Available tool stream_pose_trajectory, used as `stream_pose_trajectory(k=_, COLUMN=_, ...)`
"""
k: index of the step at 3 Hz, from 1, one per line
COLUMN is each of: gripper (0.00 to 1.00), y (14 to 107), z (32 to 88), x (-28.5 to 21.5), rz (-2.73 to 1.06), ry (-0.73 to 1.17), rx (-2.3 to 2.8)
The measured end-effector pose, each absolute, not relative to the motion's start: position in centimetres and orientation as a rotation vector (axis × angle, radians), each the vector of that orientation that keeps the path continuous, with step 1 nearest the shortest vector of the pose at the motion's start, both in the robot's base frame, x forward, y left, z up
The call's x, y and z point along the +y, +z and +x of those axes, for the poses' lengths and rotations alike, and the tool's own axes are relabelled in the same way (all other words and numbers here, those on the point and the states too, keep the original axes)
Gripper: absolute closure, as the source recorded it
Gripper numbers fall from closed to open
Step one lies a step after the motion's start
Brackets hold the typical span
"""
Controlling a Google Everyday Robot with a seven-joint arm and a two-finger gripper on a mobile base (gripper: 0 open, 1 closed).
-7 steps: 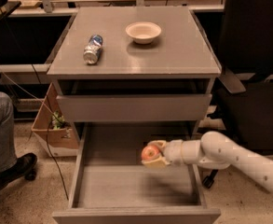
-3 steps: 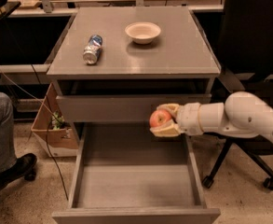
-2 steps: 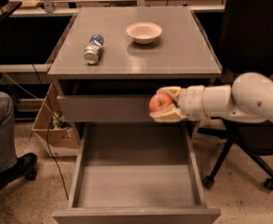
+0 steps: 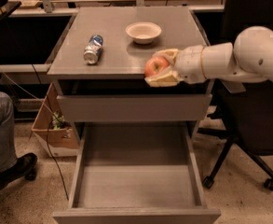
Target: Pick apple from middle drawer and place on counter
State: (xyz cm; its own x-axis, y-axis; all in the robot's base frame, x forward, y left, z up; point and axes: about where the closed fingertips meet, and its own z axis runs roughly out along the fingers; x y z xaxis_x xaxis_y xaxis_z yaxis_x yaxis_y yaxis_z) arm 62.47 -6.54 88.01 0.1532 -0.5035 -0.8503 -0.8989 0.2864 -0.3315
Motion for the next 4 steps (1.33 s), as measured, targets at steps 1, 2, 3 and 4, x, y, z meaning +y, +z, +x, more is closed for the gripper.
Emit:
stream_pose_trajectory(k=1, gripper=1.0, y=90.5, z=66.0, x=-5.9, rz=-1.342, ry=0.487, rx=1.474)
stream_pose_trajectory(k=2, gripper=1.0, y=91.2, z=70.0, x=-5.8, rz=-1.312, ry=0.514, rx=1.485)
stream_pose_trajectory(k=3, gripper=1.0, y=90.3, z=73.4, x=-7.1, rz=-1.259, ry=0.533, rx=1.536)
stream_pose_trajectory(k=4, gripper=1.0, y=88.2, z=75.5, x=-9.1, rz=-1.186, ry=0.553, rx=1.621)
